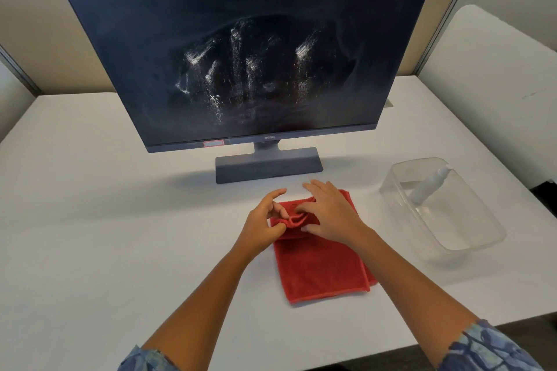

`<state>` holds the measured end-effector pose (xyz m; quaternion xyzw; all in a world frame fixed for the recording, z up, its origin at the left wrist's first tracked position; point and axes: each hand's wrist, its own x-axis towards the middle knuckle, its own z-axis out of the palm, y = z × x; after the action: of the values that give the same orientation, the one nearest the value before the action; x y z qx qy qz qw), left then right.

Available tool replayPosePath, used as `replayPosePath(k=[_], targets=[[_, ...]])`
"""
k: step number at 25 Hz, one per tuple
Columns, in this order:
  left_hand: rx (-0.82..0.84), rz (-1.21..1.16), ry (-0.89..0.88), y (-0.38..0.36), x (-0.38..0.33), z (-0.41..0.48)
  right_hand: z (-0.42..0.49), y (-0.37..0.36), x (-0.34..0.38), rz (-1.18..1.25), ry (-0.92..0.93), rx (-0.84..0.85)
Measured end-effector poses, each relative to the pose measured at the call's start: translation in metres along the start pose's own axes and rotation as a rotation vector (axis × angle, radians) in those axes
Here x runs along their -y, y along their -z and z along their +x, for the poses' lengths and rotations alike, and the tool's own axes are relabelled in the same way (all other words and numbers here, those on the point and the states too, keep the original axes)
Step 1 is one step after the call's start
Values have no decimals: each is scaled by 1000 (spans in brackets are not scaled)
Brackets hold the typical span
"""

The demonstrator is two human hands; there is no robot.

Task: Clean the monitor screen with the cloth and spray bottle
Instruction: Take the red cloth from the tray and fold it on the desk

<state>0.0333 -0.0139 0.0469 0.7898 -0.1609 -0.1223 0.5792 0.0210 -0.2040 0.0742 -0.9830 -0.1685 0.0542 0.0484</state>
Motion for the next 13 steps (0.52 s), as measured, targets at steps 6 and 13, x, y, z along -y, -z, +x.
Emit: replayPosePath(k=[6, 13], targets=[[50, 188, 48, 4, 14, -1, -27, 19, 6, 57, 176, 46], [148, 797, -94, -3, 51, -16, -72, 3, 21, 151, 87, 338]])
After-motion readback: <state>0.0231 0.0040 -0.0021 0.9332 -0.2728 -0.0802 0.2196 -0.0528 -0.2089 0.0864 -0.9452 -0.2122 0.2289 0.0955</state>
